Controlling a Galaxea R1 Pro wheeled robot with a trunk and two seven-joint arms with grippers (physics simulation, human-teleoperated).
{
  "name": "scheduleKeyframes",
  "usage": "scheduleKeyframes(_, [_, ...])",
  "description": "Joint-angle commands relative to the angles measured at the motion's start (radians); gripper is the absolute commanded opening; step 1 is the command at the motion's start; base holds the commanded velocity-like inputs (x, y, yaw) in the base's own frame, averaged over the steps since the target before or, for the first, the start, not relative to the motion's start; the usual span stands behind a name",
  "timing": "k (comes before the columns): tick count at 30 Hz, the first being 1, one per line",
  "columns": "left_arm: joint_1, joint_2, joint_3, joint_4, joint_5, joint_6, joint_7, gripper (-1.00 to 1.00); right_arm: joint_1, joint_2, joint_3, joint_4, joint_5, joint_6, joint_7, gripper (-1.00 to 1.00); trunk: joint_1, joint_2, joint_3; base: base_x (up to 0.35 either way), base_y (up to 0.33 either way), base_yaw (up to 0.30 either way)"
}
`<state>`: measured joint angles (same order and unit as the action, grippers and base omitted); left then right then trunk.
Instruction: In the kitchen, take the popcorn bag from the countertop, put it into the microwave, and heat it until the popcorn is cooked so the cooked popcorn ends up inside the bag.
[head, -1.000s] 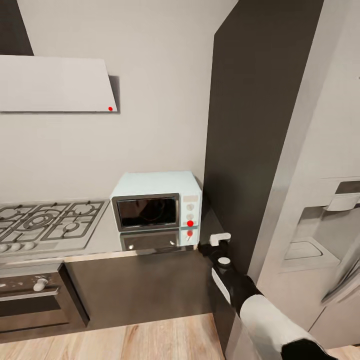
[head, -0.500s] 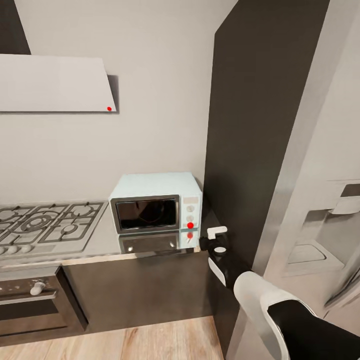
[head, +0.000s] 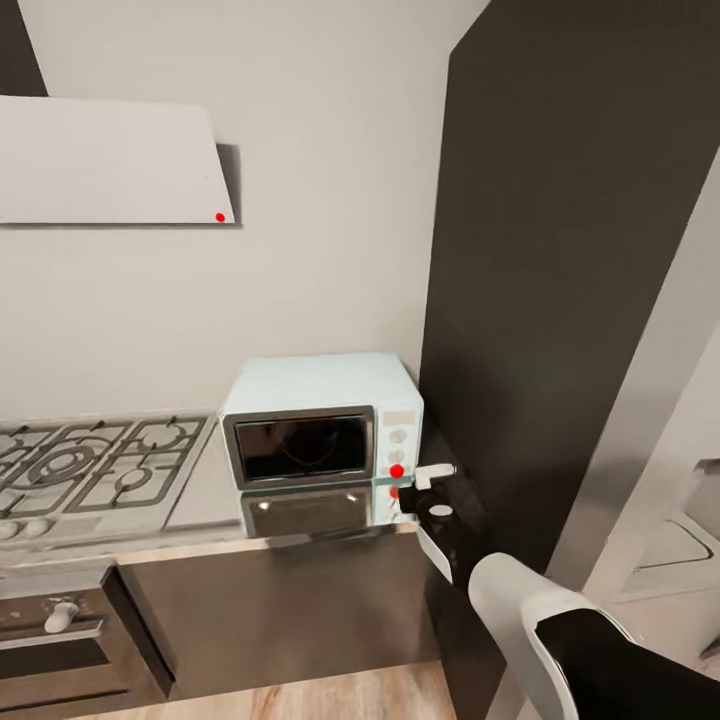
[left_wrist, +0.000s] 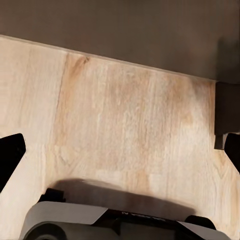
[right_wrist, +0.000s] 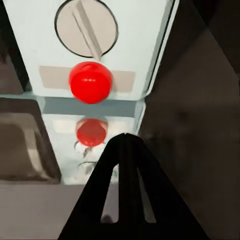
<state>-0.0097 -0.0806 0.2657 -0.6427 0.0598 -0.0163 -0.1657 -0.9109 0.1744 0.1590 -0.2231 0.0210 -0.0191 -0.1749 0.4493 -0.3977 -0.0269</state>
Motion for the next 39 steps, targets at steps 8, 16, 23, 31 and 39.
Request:
scheduleKeyframes(8, [-0.002,-0.003,0.004,0.002,0.004,-0.003,-0.008,1.0,0.013,0.0,0.005,0.021,0.002,-0.002,0.006,-1.0,0.001,-0.002,-0.002,0.006,0.167,0.0])
scheduleKeyframes(16, [-0.007,-0.003,0.005,0.003,0.006,-0.003,-0.008,1.0,0.029,0.0,0.005,0.023,0.002,-0.005,0.011,-1.0,0.001,-0.002,-0.002,0.086,0.001,0.0])
scheduleKeyframes(23, [-0.009,-0.002,0.002,0.071,0.002,-0.004,-0.008,1.0,0.05,0.0,0.005,0.022,0.002,-0.023,0.011,-1.0,0.001,-0.002,-0.002,0.129,0.0,0.0])
scheduleKeyframes(31, [-0.009,-0.004,0.001,0.074,-0.002,-0.005,-0.008,1.0,0.05,0.0,0.005,0.022,0.001,-0.024,0.011,-1.0,0.001,-0.002,-0.002,0.122,0.0,0.0])
scheduleKeyframes(39, [-0.009,-0.004,0.0,0.075,-0.003,-0.005,-0.008,1.0,0.05,0.0,0.005,0.022,0.001,-0.024,0.011,-1.0,0.001,-0.002,-0.002,0.143,0.0,0.0])
